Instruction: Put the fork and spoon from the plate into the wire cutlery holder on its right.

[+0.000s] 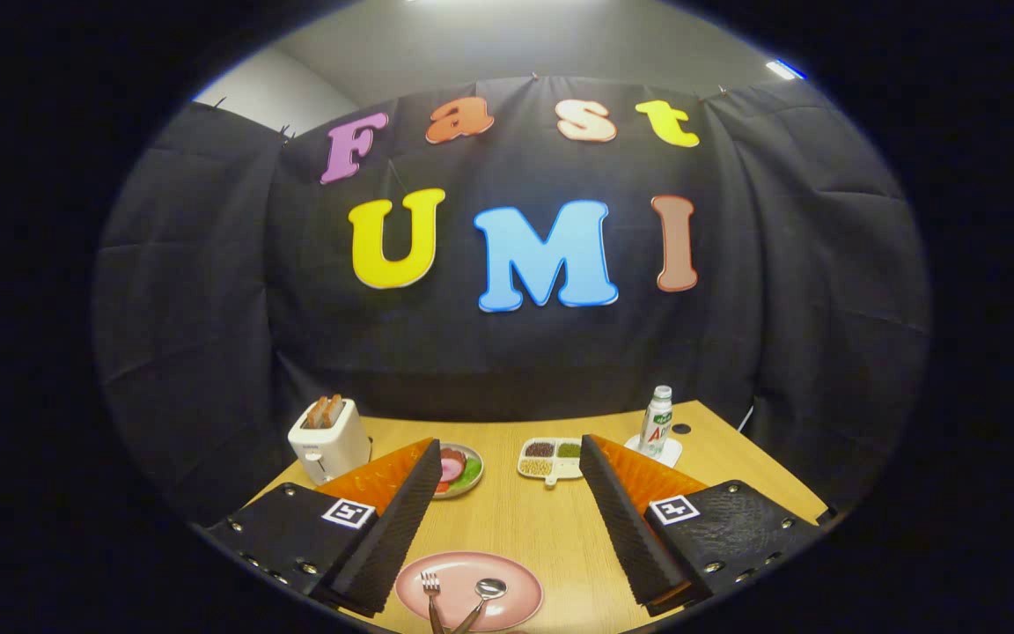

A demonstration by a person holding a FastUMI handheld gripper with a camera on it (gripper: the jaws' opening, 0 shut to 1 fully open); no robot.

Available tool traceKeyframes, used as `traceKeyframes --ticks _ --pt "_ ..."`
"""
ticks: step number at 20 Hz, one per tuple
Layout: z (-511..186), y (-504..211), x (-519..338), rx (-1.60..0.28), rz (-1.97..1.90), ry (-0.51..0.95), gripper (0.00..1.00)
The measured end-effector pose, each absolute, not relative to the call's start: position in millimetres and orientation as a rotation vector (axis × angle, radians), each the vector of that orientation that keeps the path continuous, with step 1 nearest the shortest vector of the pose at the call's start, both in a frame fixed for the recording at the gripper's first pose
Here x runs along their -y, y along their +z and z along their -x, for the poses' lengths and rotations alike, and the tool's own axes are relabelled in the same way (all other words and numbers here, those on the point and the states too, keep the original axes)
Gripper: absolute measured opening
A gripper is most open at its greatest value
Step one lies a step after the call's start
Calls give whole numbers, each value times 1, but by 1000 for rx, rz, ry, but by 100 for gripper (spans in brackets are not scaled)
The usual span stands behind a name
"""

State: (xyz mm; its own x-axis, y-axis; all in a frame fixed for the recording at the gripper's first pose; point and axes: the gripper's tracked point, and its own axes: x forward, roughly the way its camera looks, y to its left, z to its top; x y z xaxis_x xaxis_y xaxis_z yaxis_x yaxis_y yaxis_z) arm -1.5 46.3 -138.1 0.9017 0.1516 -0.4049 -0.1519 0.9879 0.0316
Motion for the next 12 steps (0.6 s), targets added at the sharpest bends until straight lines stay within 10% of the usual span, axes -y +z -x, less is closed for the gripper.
traceKeyframes --ticks 12 --pt "72 -325 -77 -1038 -66 219 71"
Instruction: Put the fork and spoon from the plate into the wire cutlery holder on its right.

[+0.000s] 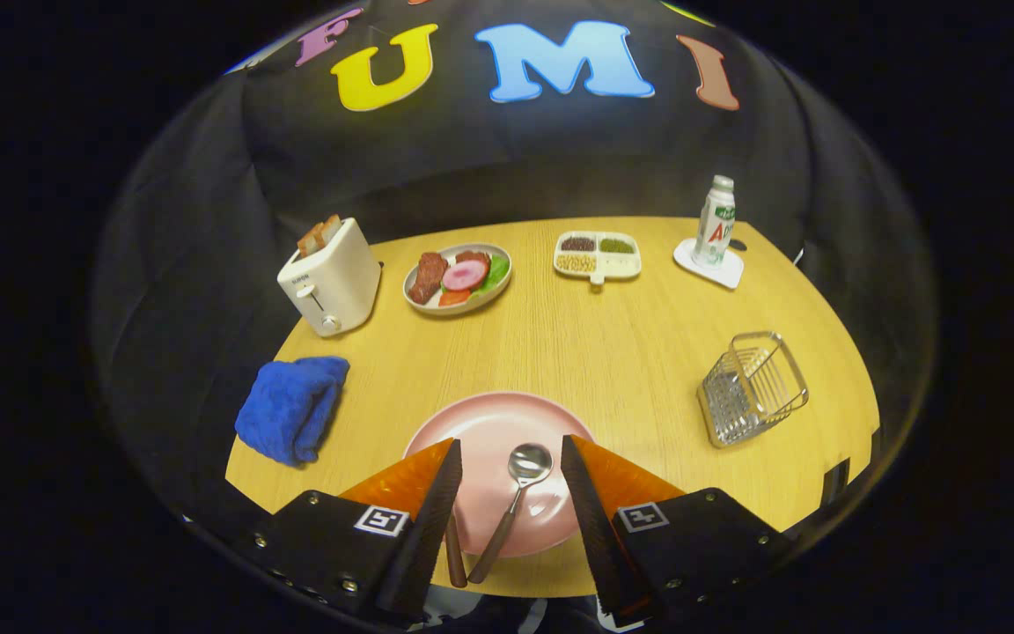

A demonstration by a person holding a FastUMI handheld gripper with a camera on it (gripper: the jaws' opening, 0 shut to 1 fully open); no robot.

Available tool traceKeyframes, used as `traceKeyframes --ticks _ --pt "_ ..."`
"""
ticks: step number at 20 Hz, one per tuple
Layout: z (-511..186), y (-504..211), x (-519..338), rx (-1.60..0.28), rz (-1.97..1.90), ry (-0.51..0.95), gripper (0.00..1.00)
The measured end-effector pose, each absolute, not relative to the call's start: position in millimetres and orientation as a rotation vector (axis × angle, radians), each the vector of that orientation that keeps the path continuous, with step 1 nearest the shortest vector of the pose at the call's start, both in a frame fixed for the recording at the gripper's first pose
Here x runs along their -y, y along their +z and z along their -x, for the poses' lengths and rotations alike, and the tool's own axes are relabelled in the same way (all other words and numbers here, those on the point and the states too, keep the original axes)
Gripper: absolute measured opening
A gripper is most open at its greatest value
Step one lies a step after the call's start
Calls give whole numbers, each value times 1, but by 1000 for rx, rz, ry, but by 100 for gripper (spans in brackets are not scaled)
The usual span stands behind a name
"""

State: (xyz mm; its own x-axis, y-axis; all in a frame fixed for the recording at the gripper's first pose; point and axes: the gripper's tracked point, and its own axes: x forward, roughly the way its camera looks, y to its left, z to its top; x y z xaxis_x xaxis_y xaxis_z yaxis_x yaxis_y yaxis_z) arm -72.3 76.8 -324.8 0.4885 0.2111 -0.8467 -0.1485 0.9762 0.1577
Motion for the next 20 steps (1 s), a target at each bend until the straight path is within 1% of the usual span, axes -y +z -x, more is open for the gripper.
traceKeyframes --ticks 4,5,11,18,19,20 --pt "96 -365 -81 -1186 -101 217 62" --pt "101 -371 -79 -1214 -109 208 50" --pt "116 -402 -80 -1294 -40 222 50" --pt "129 -416 -93 -1364 -29 257 50" --pt "130 -425 -88 -1364 -22 235 50" --pt "130 -419 -88 -1373 -26 230 37"
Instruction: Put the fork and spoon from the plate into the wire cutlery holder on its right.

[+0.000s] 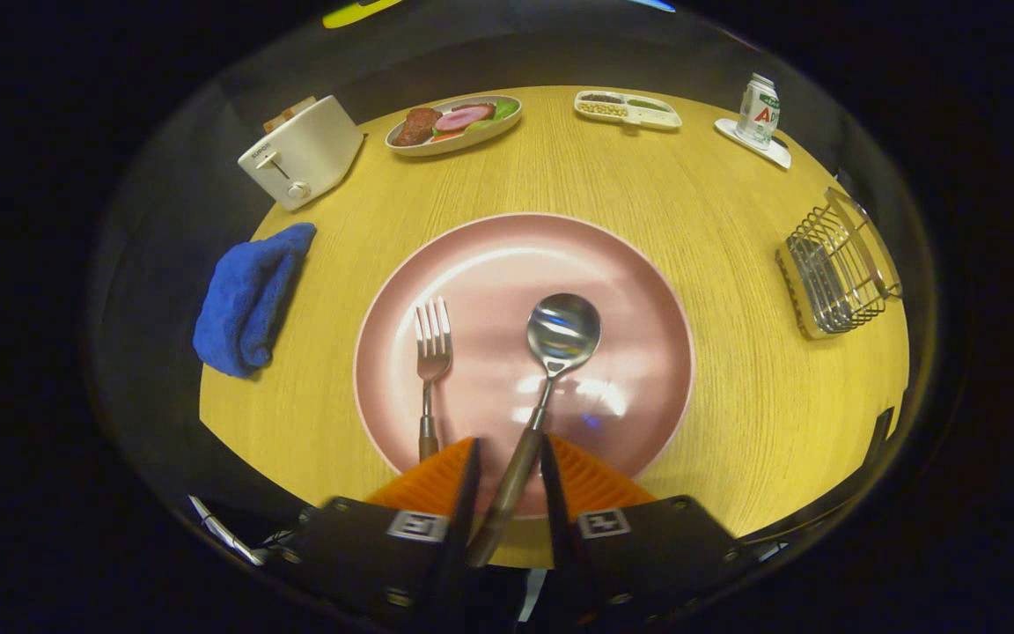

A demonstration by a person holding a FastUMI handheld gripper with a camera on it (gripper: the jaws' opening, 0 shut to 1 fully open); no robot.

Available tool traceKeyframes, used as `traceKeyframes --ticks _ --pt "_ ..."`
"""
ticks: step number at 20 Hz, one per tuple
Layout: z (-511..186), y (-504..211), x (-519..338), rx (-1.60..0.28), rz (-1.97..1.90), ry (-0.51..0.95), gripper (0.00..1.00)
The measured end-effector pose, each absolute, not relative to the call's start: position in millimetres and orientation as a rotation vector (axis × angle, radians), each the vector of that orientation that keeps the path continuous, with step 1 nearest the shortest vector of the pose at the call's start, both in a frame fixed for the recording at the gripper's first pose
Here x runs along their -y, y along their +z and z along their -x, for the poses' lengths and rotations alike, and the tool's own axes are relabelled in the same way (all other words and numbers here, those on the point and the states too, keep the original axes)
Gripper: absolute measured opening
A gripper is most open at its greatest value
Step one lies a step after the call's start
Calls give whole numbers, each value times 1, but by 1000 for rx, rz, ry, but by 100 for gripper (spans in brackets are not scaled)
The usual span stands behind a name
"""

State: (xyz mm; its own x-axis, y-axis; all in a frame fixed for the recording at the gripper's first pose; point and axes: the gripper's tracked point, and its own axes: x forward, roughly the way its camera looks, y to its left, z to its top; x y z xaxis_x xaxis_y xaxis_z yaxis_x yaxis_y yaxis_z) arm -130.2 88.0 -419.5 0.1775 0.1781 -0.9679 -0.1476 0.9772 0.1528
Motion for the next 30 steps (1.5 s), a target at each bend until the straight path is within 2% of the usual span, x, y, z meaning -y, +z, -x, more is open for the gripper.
traceKeyframes --ticks 1,2,4,6,7,20,30 --pt "133 -417 -90 -1389 -40 249 25" --pt "132 -417 -83 -1384 -33 220 25" --pt "130 -417 -86 -1375 -65 245 12" --pt "122 -413 -86 -1348 -99 241 12" --pt "120 -413 -86 -1339 -125 235 4" --pt "87 -376 -63 -1228 -212 218 4" --pt "55 -340 29 -1093 -301 19 4"
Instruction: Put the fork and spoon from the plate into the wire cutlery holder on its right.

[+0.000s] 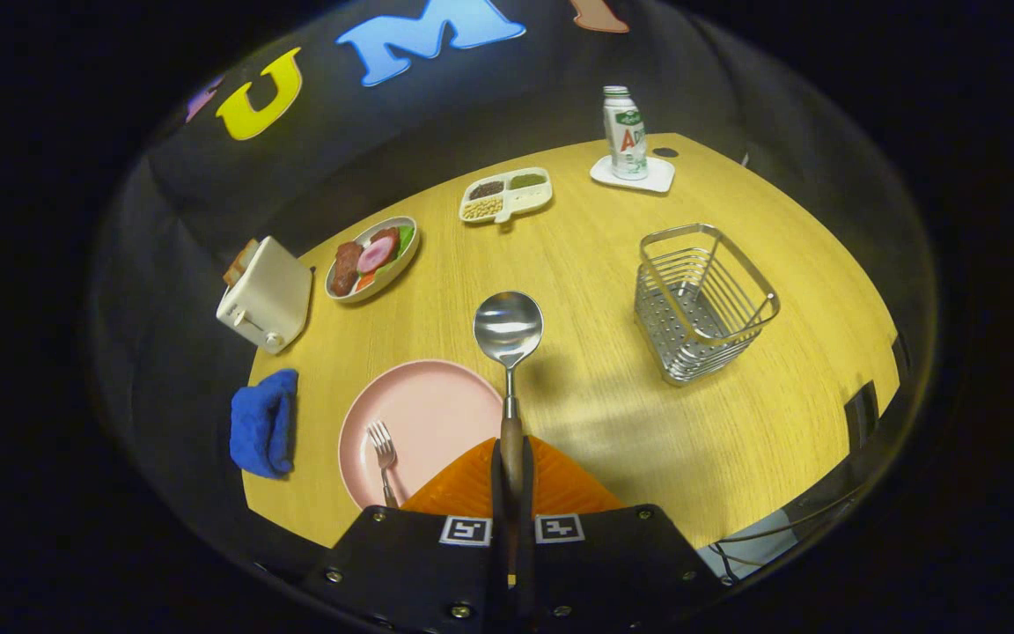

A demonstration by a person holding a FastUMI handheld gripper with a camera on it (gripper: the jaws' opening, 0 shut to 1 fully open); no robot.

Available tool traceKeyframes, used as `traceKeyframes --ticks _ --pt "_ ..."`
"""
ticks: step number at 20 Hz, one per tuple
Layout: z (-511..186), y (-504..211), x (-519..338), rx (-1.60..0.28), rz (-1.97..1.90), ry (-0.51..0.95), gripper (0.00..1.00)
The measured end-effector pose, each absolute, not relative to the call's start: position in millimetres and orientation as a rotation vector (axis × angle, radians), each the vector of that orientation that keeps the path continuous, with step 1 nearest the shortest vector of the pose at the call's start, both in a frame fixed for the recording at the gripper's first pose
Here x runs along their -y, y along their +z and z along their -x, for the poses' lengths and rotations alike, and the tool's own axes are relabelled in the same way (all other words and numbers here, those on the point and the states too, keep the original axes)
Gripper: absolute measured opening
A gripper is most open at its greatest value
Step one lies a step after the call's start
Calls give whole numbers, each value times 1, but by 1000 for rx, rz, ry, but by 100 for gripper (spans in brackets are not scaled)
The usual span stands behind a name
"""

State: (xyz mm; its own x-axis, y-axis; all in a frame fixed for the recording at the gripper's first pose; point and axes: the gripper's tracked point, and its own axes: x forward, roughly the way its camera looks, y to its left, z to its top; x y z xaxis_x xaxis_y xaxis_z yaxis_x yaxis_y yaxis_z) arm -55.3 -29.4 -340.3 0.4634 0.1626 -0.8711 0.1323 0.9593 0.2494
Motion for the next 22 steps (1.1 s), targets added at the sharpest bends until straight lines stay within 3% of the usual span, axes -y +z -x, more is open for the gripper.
traceKeyframes --ticks 8,22 --pt "54 -332 99 -1054 -379 -155 4" --pt "50 -343 125 -1176 -383 -208 4"
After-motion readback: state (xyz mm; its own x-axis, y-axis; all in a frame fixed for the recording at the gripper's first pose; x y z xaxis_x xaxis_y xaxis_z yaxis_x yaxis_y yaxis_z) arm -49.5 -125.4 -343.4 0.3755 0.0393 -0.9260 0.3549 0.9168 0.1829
